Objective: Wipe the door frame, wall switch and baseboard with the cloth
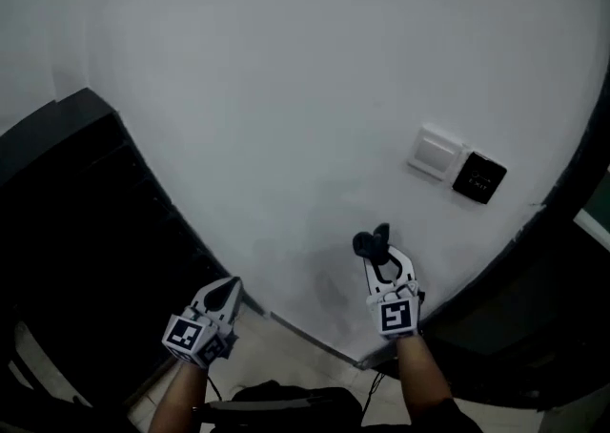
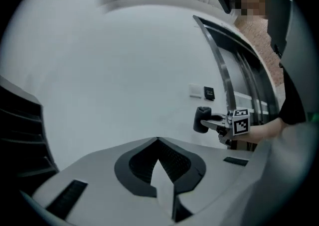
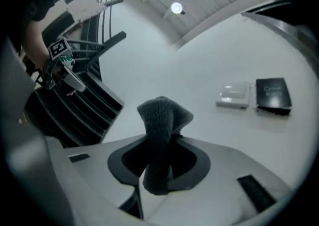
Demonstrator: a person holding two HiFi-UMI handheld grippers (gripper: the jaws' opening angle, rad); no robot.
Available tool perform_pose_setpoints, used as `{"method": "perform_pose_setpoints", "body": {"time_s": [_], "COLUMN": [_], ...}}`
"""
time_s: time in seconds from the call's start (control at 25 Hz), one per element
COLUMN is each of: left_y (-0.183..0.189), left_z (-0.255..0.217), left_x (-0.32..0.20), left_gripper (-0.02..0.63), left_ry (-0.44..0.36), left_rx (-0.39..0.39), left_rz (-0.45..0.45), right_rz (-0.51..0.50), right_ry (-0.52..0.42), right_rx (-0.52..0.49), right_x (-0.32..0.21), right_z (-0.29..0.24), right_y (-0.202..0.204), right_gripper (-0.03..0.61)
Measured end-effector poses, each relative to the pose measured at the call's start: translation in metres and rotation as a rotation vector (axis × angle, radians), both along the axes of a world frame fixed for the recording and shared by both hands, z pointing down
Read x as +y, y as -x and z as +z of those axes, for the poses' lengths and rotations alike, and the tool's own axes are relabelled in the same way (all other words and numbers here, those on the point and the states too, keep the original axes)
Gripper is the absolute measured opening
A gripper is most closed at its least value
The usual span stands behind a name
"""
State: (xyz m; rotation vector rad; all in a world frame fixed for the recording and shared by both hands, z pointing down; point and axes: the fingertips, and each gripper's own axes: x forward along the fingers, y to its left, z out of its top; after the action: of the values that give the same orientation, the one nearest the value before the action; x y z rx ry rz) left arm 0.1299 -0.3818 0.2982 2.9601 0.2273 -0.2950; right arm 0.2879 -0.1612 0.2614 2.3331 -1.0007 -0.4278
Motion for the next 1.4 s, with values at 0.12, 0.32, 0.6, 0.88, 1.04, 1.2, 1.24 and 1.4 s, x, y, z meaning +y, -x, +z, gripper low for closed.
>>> {"method": "perform_pose_setpoints", "body": {"time_s": [0.12, 0.32, 0.6, 0.88, 1.04, 1.2, 1.24, 1.4], "left_y": [-0.035, -0.071, -0.077, -0.077, -0.078, -0.080, -0.081, -0.082], "left_z": [0.002, 0.003, -0.006, 0.002, 0.008, 0.010, 0.011, 0.014], "left_x": [-0.001, 0.041, 0.076, 0.067, 0.059, 0.054, 0.054, 0.059], "left_gripper": [-0.009, -0.009, -0.009, -0.009, -0.009, -0.009, -0.009, -0.009], "left_ry": [0.010, -0.012, -0.092, -0.093, -0.091, -0.081, -0.079, -0.079], "left_rx": [-0.016, -0.034, 0.001, -0.039, -0.056, -0.066, -0.068, -0.083], "left_rz": [0.134, 0.363, 0.482, 0.464, 0.447, 0.448, 0.448, 0.460], "right_rz": [0.150, 0.393, 0.541, 0.630, 0.690, 0.701, 0.698, 0.682], "right_ry": [0.070, 0.286, 0.574, 0.655, 0.648, 0.605, 0.607, 0.597], "right_rx": [0.061, 0.270, 0.512, 0.643, 0.635, 0.630, 0.625, 0.594], "right_x": [0.030, 0.086, 0.112, 0.117, 0.119, 0.115, 0.115, 0.117], "right_z": [-0.025, -0.101, -0.194, -0.235, -0.228, -0.219, -0.214, -0.198], "right_y": [-0.013, -0.027, -0.041, -0.046, -0.060, -0.059, -0.059, -0.060], "right_gripper": [0.089, 0.089, 0.089, 0.089, 0.089, 0.089, 0.089, 0.089]}}
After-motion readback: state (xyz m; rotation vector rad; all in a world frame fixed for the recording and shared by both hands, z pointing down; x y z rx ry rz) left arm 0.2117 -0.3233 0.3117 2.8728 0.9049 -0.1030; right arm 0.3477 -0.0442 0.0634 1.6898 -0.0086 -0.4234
